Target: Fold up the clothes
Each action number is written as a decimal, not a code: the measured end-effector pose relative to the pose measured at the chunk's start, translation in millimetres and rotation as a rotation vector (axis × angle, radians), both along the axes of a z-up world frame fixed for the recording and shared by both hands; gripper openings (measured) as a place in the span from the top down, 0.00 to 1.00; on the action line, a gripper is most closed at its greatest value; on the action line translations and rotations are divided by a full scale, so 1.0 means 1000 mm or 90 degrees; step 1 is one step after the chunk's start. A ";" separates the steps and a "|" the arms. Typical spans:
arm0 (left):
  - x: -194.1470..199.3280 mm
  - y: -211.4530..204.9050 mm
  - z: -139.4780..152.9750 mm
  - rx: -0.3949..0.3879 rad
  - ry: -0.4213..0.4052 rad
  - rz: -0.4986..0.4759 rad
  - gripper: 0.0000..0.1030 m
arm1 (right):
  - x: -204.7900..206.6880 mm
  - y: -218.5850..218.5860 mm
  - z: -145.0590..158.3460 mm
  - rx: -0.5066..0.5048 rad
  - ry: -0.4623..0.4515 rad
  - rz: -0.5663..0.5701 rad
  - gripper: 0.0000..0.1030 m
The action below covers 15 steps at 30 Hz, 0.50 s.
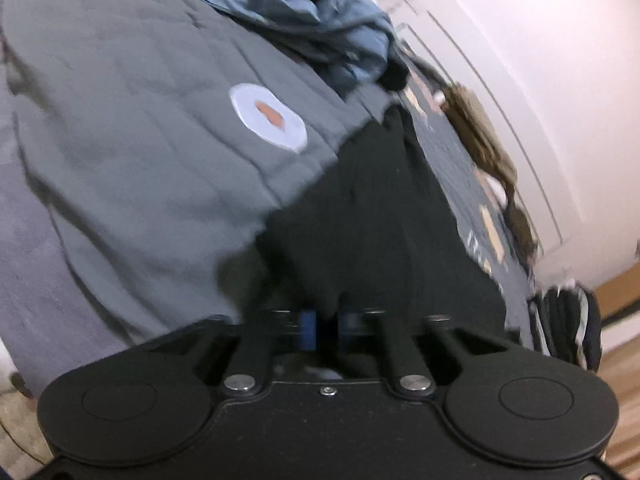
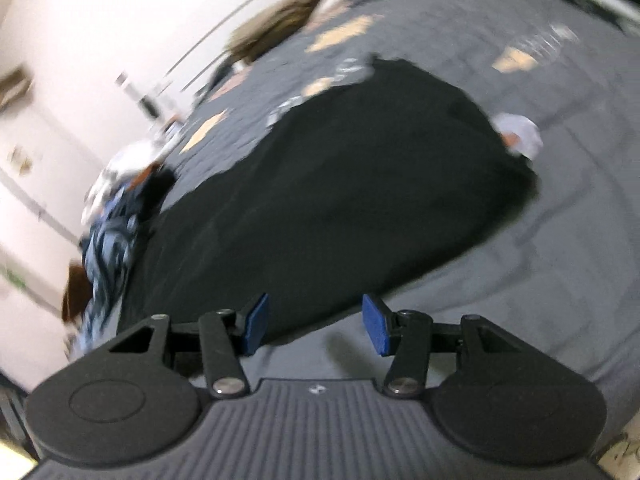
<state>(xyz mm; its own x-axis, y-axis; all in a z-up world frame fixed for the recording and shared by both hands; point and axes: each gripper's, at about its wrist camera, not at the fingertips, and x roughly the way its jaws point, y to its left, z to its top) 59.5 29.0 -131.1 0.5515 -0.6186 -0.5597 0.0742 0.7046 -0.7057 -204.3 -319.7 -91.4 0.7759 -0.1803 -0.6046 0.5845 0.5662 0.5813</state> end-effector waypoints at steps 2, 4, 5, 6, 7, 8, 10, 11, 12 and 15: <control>-0.001 0.007 0.007 -0.007 -0.014 0.015 0.96 | -0.008 -0.012 -0.006 0.036 -0.009 -0.036 0.51; -0.002 0.013 0.015 -0.013 -0.028 0.029 0.96 | -0.017 -0.024 -0.011 0.052 -0.022 -0.078 0.51; 0.000 0.014 0.016 -0.015 -0.025 0.025 0.96 | -0.021 -0.029 -0.014 0.065 -0.026 -0.097 0.51; 0.000 0.014 0.015 -0.010 -0.021 0.023 0.96 | -0.025 -0.034 -0.018 0.079 -0.030 -0.115 0.51; 0.000 0.012 0.012 -0.006 -0.014 0.019 0.96 | -0.026 -0.038 -0.021 0.092 -0.038 -0.128 0.51; 0.000 0.011 0.008 -0.002 -0.008 0.014 0.96 | -0.028 -0.041 -0.025 0.105 -0.045 -0.140 0.51; 0.000 0.010 0.008 0.005 -0.012 0.014 0.96 | -0.030 -0.048 -0.032 0.131 -0.060 -0.164 0.51; 0.000 0.009 0.009 0.006 -0.015 0.012 0.96 | -0.032 -0.052 -0.035 0.144 -0.068 -0.176 0.51; 0.000 0.009 0.009 0.007 -0.016 0.011 0.96 | -0.032 -0.055 -0.038 0.153 -0.077 -0.185 0.51; 0.000 0.008 0.008 0.011 -0.014 0.010 0.96 | -0.030 -0.062 -0.048 0.180 -0.097 -0.203 0.51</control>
<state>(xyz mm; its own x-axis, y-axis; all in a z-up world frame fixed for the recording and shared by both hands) 59.1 37.4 -123.3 0.5725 -0.6009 -0.5578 0.0784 0.7174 -0.6923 -234.0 -381.9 -139.9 0.7921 -0.2695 -0.5477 0.5999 0.1779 0.7800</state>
